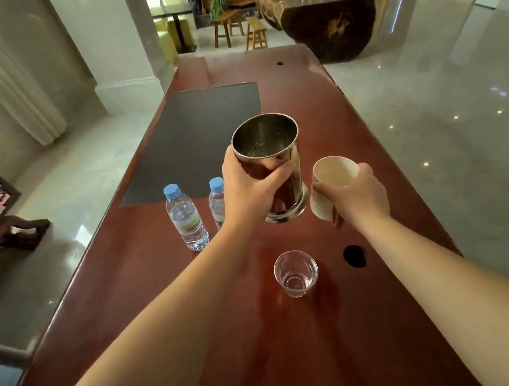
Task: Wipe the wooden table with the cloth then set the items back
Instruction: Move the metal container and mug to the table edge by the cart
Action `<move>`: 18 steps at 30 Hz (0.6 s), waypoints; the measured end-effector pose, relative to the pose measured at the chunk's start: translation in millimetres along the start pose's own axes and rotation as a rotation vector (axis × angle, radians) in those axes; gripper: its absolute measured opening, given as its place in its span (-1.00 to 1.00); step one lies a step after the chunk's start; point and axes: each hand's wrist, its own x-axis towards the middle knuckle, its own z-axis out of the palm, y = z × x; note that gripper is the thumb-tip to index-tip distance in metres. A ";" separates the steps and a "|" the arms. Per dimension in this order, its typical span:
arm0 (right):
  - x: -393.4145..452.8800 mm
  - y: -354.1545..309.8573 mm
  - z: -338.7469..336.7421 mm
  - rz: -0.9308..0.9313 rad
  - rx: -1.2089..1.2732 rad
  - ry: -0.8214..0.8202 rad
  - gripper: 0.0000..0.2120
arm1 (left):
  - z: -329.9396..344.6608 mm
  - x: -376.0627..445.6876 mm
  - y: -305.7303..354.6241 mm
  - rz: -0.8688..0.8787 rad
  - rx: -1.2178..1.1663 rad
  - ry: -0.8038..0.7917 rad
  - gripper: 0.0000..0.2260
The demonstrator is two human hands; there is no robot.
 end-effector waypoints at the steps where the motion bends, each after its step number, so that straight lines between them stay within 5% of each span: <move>1: -5.8 -5.7 -1.8 -0.015 0.007 -0.013 -0.16 | -8.5 -5.2 6.1 0.004 -0.009 0.022 -0.26; 11: -95.2 -52.2 21.7 -0.174 0.051 -0.200 -0.32 | -118.5 -83.8 9.0 -0.026 -0.067 0.229 -0.37; 18: -153.7 -81.7 80.4 -0.273 0.103 -0.395 -0.36 | -200.3 -120.6 -19.0 -0.085 -0.032 0.404 -0.26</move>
